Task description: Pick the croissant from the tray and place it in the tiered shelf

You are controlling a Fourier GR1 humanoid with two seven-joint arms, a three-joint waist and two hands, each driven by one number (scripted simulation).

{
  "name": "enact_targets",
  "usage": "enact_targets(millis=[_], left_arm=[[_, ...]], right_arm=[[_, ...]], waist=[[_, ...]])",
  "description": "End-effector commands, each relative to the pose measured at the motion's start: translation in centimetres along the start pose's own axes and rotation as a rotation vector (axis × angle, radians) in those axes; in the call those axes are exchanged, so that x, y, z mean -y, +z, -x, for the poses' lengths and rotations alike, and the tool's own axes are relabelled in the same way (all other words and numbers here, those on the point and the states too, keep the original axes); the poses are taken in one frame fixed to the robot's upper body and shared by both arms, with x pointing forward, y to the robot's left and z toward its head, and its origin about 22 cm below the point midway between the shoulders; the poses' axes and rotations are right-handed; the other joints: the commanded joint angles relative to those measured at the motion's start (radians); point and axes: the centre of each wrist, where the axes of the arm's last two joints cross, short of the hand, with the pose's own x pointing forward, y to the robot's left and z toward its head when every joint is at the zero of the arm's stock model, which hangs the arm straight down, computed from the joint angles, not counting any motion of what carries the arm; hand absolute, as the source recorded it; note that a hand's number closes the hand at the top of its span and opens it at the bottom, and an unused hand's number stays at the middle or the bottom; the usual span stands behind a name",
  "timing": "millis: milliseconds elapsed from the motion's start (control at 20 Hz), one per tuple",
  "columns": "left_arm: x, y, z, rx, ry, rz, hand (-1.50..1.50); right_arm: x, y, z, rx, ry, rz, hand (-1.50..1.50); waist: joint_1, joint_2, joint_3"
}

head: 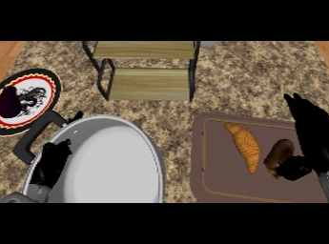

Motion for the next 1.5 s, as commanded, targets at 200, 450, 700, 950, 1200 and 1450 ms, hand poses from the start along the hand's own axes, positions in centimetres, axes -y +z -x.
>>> enact_targets(millis=[200,450,700,950,1200,1450], left_arm=[[-0.2,-1.3,0.5,0.013,0.042,0.057,0.0],[1.2,-1.6,0.4,0.004,0.056,0.052,0.0],[1.0,0.1,1.6,0.0,0.073,0.063,0.0],[1.2,-0.5,1.6,-0.019,0.063,0.046,0.0],[-0.3,0.2,1.6,0.0,0.061,0.055,0.0],[2.1,-0.2,1.6,0.006,0.067,0.039,0.0]], right_arm=[[-4.5,1.2,-10.0,-0.064,0.09,-0.102,-1.5],[-4.9,-0.9,-11.6,-0.15,0.13,-0.148,-1.5],[-7.5,-0.6,-11.6,-0.198,0.132,-0.149,-1.5],[-7.5,-2.0,-10.9,-0.241,0.208,-0.103,-1.5],[-7.7,-2.2,-11.3,-0.252,0.233,-0.093,-1.5],[-9.5,-2.2,-11.1,-0.249,0.236,-0.117,-1.5]], waist=[[-0.009,0.006,-0.005],[-0.023,0.004,-0.005],[-0.028,0.0,-0.004],[-0.036,0.001,-0.004],[-0.03,-0.001,-0.004],[-0.033,0.001,-0.003]])
